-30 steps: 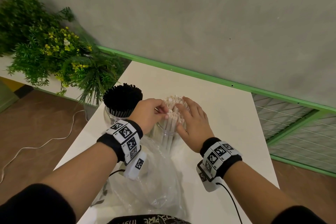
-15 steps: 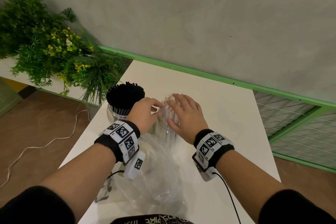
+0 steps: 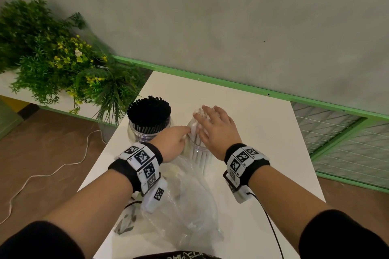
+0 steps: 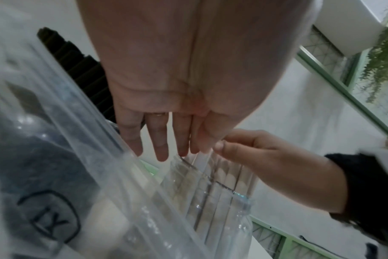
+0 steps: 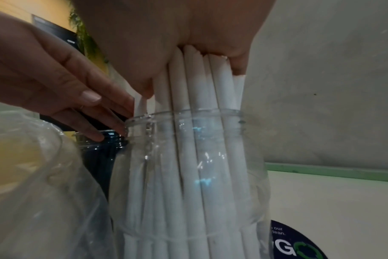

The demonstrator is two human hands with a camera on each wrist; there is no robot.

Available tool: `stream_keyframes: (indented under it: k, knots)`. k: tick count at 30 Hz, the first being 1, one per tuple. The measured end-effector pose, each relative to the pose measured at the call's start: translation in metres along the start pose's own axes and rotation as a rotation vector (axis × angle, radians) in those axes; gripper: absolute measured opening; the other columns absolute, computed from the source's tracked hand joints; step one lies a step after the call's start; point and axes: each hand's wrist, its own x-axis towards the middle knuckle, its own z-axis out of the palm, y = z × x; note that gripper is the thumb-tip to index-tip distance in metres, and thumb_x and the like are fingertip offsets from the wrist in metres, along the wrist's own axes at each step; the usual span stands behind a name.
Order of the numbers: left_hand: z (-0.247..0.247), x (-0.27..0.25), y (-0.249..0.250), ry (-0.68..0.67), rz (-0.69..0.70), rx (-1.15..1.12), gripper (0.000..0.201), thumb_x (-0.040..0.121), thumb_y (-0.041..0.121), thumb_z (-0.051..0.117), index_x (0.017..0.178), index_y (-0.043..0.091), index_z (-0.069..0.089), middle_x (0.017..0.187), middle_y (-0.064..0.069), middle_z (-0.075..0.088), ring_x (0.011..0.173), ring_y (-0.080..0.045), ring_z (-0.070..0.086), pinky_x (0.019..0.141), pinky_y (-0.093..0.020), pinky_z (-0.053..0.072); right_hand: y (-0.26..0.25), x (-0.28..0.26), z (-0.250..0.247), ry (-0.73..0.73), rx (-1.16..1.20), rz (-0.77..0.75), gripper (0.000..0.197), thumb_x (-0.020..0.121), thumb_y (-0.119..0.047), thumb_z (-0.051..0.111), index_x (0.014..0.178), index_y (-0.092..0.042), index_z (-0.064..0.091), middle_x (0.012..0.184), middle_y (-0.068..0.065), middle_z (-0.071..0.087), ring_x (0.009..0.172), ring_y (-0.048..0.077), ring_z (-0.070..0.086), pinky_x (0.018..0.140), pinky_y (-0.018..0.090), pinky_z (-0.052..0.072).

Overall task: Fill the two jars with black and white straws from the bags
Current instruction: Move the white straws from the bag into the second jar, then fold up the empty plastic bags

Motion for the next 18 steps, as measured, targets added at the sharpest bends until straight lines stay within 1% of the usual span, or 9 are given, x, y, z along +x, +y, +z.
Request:
stream_keyframes:
  k: [1, 3, 4, 6, 8, 11, 14, 16, 18]
  knots:
    - [-0.001, -0.001, 0.001, -0.033, 0.019, 0.036, 0.042, 0.095, 0.005, 0.041, 0.135, 0.014, 0.048, 0.133, -0.009, 0.055, 0.121, -0.026, 0.052, 0.098, -0.029, 0.042, 0.0, 0.0, -0.001, -0.002, 0.015, 0.02, 0.057, 0.088, -0.05, 0.024, 0.137, -0.03, 0.045, 0.148, 0.002, 0.04, 0.138, 0.032, 0.03, 0.106, 0.049, 0.035]
    - [-0.002, -0.004, 0.004, -0.096, 0.027, 0.103, 0.05, 0.095, 0.001, 0.037, 0.144, 0.013, 0.039, 0.151, -0.006, 0.037, 0.136, -0.023, 0.038, 0.109, -0.026, 0.028, -0.002, 0.001, -0.003, 0.013, 0.098, 0.089, 0.053, 0.09, -0.052, 0.032, 0.135, -0.03, 0.048, 0.146, -0.002, 0.042, 0.138, 0.027, 0.028, 0.109, 0.047, 0.033]
    - [-0.002, -0.005, 0.005, -0.115, 0.028, 0.121, 0.053, 0.095, 0.0, 0.035, 0.146, 0.013, 0.035, 0.156, -0.003, 0.026, 0.141, -0.021, 0.03, 0.112, -0.025, 0.021, -0.005, 0.003, -0.004, 0.03, 0.143, 0.12, 0.047, 0.091, -0.05, 0.039, 0.132, -0.03, 0.051, 0.144, -0.003, 0.043, 0.137, 0.026, 0.028, 0.109, 0.046, 0.032]
    - [-0.003, -0.008, 0.006, -0.131, 0.03, 0.12, 0.055, 0.094, -0.001, 0.034, 0.147, 0.013, 0.033, 0.158, -0.002, 0.021, 0.143, -0.02, 0.026, 0.115, -0.026, 0.018, -0.008, 0.005, -0.003, 0.055, 0.16, 0.131, 0.039, 0.092, -0.043, 0.05, 0.129, -0.03, 0.053, 0.142, -0.003, 0.045, 0.136, 0.027, 0.03, 0.107, 0.048, 0.033]
    - [-0.007, -0.012, 0.005, -0.124, 0.047, 0.095, 0.052, 0.094, 0.0, 0.035, 0.145, 0.012, 0.037, 0.155, -0.005, 0.03, 0.141, -0.022, 0.03, 0.114, -0.027, 0.023, -0.011, 0.003, -0.001, 0.058, 0.111, 0.108, 0.036, 0.094, -0.035, 0.051, 0.129, -0.03, 0.054, 0.143, 0.0, 0.044, 0.136, 0.031, 0.03, 0.106, 0.05, 0.033]
    - [-0.017, -0.026, 0.002, -0.035, 0.063, -0.011, 0.044, 0.096, 0.004, 0.04, 0.138, 0.014, 0.047, 0.142, -0.003, 0.047, 0.131, -0.019, 0.042, 0.106, -0.024, 0.03, -0.013, 0.0, 0.001, 0.059, 0.029, 0.084, 0.037, 0.096, -0.029, 0.048, 0.133, -0.029, 0.052, 0.147, 0.002, 0.042, 0.138, 0.032, 0.029, 0.107, 0.05, 0.03]
    - [-0.031, -0.045, -0.005, 0.079, 0.059, -0.126, 0.036, 0.097, 0.012, 0.046, 0.13, 0.021, 0.057, 0.127, 0.0, 0.06, 0.115, -0.013, 0.054, 0.102, -0.024, 0.04, -0.015, 0.001, -0.001, 0.001, -0.038, 0.105, 0.042, 0.1, -0.032, 0.04, 0.141, -0.03, 0.042, 0.155, 0.002, 0.03, 0.144, 0.03, 0.018, 0.114, 0.05, 0.019]
    - [-0.041, -0.057, -0.013, 0.145, 0.086, -0.164, 0.031, 0.096, 0.015, 0.05, 0.123, 0.023, 0.062, 0.122, 0.005, 0.062, 0.109, -0.006, 0.056, 0.095, -0.018, 0.043, -0.021, 0.0, -0.004, -0.002, -0.026, 0.116, 0.045, 0.099, -0.037, 0.039, 0.144, -0.032, 0.036, 0.158, 0.001, 0.022, 0.146, 0.03, 0.009, 0.115, 0.051, 0.009]
    - [-0.05, -0.069, -0.023, 0.2, 0.079, -0.139, 0.027, 0.094, 0.019, 0.054, 0.119, 0.024, 0.064, 0.118, 0.009, 0.062, 0.101, -0.002, 0.056, 0.084, -0.009, 0.04, -0.033, -0.008, -0.009, 0.073, 0.051, 0.085, 0.048, 0.097, -0.039, 0.042, 0.144, -0.031, 0.037, 0.154, 0.003, 0.029, 0.144, 0.031, 0.016, 0.113, 0.051, 0.015]
